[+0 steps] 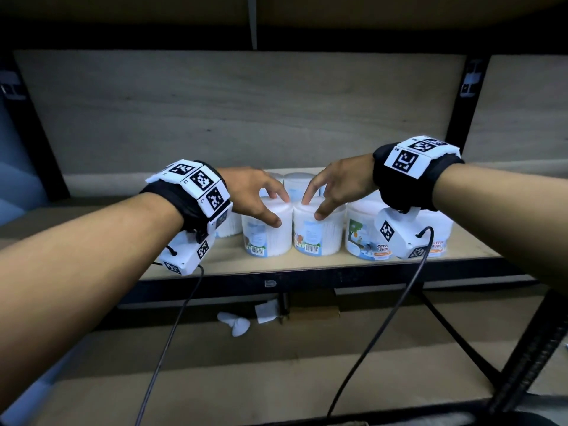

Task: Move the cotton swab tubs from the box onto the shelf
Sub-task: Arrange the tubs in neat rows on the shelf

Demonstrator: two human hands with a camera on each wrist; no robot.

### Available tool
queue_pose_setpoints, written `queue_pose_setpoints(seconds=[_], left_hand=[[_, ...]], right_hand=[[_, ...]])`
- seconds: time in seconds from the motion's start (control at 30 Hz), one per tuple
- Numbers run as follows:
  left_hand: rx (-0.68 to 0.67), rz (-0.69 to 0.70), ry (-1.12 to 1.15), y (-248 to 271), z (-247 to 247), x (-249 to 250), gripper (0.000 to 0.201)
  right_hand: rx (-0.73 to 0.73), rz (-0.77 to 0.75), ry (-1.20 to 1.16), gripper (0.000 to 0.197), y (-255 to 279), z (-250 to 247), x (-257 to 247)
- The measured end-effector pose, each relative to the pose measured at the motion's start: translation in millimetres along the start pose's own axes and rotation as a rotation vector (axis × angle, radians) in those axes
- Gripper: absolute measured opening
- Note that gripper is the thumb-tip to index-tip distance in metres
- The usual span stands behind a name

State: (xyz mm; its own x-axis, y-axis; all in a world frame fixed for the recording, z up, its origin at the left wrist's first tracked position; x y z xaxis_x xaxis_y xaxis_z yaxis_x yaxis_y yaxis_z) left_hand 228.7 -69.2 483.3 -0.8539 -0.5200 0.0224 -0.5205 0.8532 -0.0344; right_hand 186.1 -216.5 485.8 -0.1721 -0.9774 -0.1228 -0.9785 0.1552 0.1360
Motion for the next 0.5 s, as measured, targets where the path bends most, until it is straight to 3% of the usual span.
queue_pose_setpoints(seconds=[0.5], left_hand=[[-0.034,-0.004,0.001,17.8,2.7,10.0,0.058]], right_hand=[[-0.026,-0.007,0.006,0.046,33.3,0.1,-11.0]])
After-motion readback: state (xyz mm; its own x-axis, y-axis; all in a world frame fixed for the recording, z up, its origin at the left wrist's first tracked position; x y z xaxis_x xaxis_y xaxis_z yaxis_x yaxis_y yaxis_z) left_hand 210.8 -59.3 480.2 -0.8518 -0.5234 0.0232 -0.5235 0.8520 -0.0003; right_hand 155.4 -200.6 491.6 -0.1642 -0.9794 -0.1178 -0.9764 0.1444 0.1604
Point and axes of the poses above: each hand's wrist, its own y-axis away from the middle knuckle, its own z-axis out of the palm, x = y × z, the point moved 8 cm from there along -y, towards the middle knuckle, and after that the axes turned 8 degrees about z, right-handed, at the moved point
